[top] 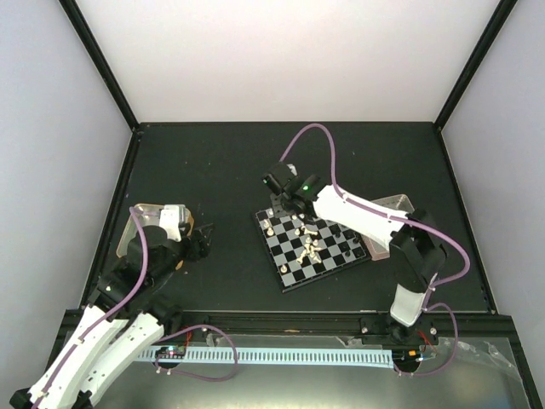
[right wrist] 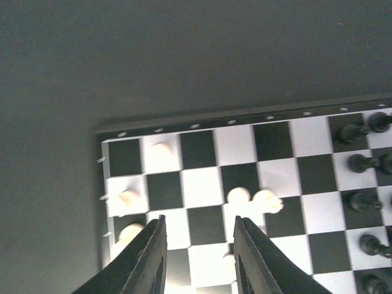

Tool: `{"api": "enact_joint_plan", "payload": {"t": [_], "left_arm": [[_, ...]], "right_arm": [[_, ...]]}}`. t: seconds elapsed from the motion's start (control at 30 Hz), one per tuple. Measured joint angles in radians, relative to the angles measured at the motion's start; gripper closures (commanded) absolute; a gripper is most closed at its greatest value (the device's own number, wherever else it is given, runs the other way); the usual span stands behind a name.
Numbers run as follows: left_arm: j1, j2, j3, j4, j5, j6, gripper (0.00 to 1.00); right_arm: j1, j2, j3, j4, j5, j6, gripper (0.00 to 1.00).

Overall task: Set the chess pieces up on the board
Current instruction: Adjust the chess piece on the chessboard, then move the chess piece to the chessboard.

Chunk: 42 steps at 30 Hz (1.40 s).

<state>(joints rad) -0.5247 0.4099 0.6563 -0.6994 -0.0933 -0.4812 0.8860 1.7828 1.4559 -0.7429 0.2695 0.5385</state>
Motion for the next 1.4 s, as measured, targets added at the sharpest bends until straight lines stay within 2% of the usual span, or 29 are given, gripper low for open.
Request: {"api": "enact_joint_plan", "payload": {"t": [0.2, 0.5, 1.17, 1.3, 1.4], "left_arm": [[0.0, 0.018, 0.0, -0.001, 0.0, 0.0, 0.23], [0.0, 0.018, 0.0, -0.002, 0.0, 0.0, 0.23], [0.0, 0.018, 0.0, -0.002, 0.0, 0.0, 0.23], [0.0, 0.018, 0.0, -0.002, 0.0, 0.0, 0.23], [0.0, 0.018, 0.0, -0.002, 0.0, 0.0, 0.23]], "right_arm": [[-0.087, 0.068, -0.014, 0.015, 0.024, 0.019, 0.75], [-0.097, 0.168, -0.008, 0.018, 0.015, 0.019, 0.8], [-0.101, 0.224, 0.012, 0.022, 0.008, 0.017, 0.81], [-0.101, 0.232, 0.012, 0.014, 0.006, 0.017, 0.77], [-0.101, 0.232, 0.013, 0.01, 0.008, 0.017, 0.79]]}}
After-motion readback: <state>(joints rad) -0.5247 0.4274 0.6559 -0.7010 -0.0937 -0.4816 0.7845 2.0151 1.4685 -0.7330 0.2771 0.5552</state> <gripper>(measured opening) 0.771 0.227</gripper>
